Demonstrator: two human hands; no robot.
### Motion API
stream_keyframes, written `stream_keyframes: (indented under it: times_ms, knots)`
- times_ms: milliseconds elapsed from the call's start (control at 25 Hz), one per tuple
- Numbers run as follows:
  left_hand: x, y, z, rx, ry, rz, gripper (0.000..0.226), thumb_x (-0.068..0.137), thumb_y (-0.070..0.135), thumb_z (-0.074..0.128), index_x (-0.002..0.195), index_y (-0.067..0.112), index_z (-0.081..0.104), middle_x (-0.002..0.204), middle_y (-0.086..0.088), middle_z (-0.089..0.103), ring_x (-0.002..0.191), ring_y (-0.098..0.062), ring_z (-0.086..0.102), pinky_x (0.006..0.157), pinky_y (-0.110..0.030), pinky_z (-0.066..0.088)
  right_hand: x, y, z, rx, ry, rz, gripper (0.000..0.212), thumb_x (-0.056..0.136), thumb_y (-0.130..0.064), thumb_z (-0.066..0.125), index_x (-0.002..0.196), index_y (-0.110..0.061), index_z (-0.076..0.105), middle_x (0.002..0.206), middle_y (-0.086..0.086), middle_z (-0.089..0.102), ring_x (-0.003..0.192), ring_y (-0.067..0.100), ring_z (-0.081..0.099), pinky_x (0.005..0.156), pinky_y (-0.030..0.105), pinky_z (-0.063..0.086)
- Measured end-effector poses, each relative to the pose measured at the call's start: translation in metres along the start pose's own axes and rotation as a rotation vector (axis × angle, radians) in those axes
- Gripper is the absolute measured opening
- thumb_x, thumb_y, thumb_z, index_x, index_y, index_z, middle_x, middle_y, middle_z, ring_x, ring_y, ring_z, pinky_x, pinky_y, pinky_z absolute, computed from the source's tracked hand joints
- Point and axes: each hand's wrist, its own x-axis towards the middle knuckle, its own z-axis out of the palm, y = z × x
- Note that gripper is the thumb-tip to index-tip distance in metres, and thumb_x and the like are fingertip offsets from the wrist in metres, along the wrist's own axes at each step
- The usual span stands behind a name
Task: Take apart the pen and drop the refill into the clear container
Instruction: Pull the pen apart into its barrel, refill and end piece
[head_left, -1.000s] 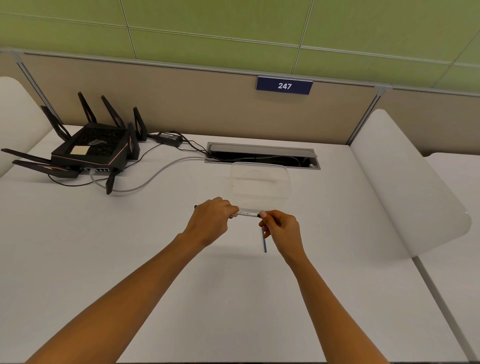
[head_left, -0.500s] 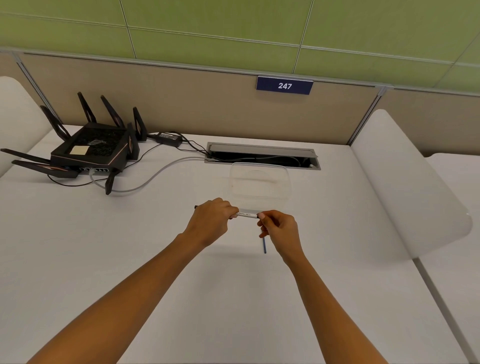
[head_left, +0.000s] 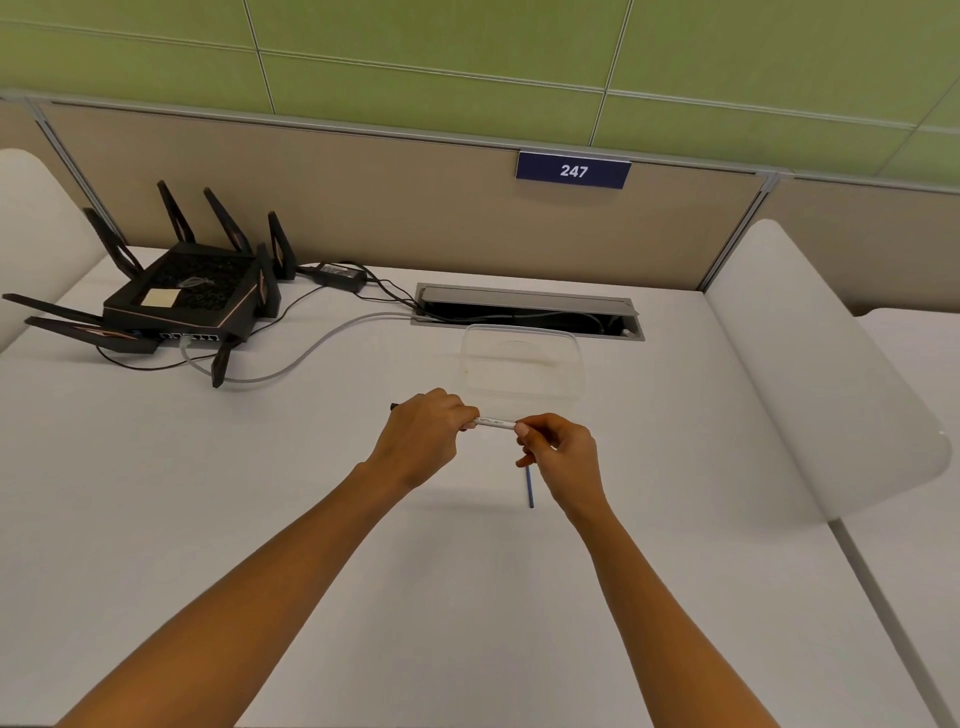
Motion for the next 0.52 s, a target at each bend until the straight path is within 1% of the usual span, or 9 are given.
stream_keyframes:
  times_ms: [120, 240, 280, 320, 360, 400, 440, 520]
  knots:
    - [-0.001, -0.002, -0.004, -0.007, 0.041, 0.003, 0.027, 0.061, -0.006, 0.078, 0.07, 0.018, 0.07, 0.061, 0.005, 0.067, 0.054, -0.018, 0.056, 0.05, -0.011, 0.001, 0.004, 0.001, -0.005, -0.039, -0.013, -0.033, 0.021, 0.091, -0.015, 0.064, 0.078, -0.031, 0.068, 0.072, 0.0, 0.069, 0.06, 0.013, 0.068, 0.064, 0.035, 0.062]
    - [0.003, 0.004, 0.0, -0.032, 0.045, 0.004, 0.028, 0.062, -0.008, 0.075, 0.07, 0.018, 0.07, 0.062, 0.005, 0.067, 0.055, -0.018, 0.056, 0.048, -0.01, 0.004, 0.004, -0.002, -0.004, -0.085, -0.02, -0.058, 0.021, 0.091, -0.014, 0.064, 0.078, -0.03, 0.067, 0.071, -0.002, 0.068, 0.056, 0.009, 0.067, 0.062, 0.029, 0.06]
    - [0.003, 0.003, 0.004, -0.047, 0.05, -0.003, 0.028, 0.062, -0.009, 0.074, 0.07, 0.017, 0.07, 0.063, 0.004, 0.067, 0.057, -0.02, 0.058, 0.045, -0.01, 0.009, 0.003, -0.003, -0.006, -0.097, -0.003, -0.071, 0.021, 0.091, -0.012, 0.064, 0.079, -0.028, 0.068, 0.071, -0.002, 0.067, 0.054, 0.009, 0.066, 0.059, 0.026, 0.059]
    - [0.001, -0.004, 0.006, -0.066, 0.065, -0.028, 0.029, 0.062, -0.011, 0.071, 0.072, 0.017, 0.071, 0.065, 0.003, 0.068, 0.06, -0.022, 0.06, 0.042, -0.01, 0.019, 0.003, -0.001, -0.014, -0.094, 0.043, -0.075, 0.019, 0.091, -0.009, 0.063, 0.08, -0.024, 0.068, 0.07, -0.001, 0.067, 0.051, 0.007, 0.065, 0.057, 0.024, 0.057]
    - [-0.003, -0.017, 0.007, -0.083, 0.085, -0.08, 0.03, 0.063, -0.012, 0.068, 0.073, 0.016, 0.071, 0.067, 0.001, 0.069, 0.064, -0.025, 0.062, 0.043, -0.015, 0.032, 0.005, 0.003, -0.03, -0.079, 0.114, -0.069, 0.017, 0.091, -0.006, 0.063, 0.081, -0.019, 0.068, 0.069, 0.0, 0.066, 0.048, 0.007, 0.064, 0.056, 0.025, 0.056]
    - [-0.009, -0.033, 0.005, -0.088, 0.106, -0.142, 0.03, 0.065, -0.012, 0.066, 0.075, 0.016, 0.071, 0.068, -0.001, 0.069, 0.068, -0.026, 0.064, 0.046, -0.021, 0.04, 0.008, 0.009, -0.051, -0.066, 0.189, -0.052, 0.013, 0.091, -0.005, 0.062, 0.083, -0.014, 0.068, 0.069, 0.001, 0.065, 0.047, 0.008, 0.064, 0.058, 0.029, 0.056]
    - [-0.015, -0.05, 0.003, -0.076, 0.126, -0.182, 0.029, 0.067, -0.012, 0.065, 0.076, 0.015, 0.071, 0.069, -0.001, 0.069, 0.069, -0.026, 0.063, 0.047, -0.024, 0.042, 0.012, 0.015, -0.073, -0.07, 0.243, -0.034, 0.01, 0.091, -0.007, 0.063, 0.086, -0.012, 0.069, 0.069, 0.002, 0.066, 0.049, 0.011, 0.065, 0.061, 0.034, 0.057]
    - [-0.021, -0.072, -0.003, -0.036, 0.124, -0.194, 0.026, 0.072, -0.01, 0.066, 0.077, 0.014, 0.072, 0.067, -0.002, 0.069, 0.064, -0.025, 0.061, 0.046, -0.023, 0.04, 0.014, 0.027, -0.103, -0.088, 0.253, 0.006, 0.007, 0.091, -0.015, 0.065, 0.091, -0.012, 0.072, 0.073, 0.004, 0.07, 0.053, 0.016, 0.068, 0.065, 0.037, 0.058]
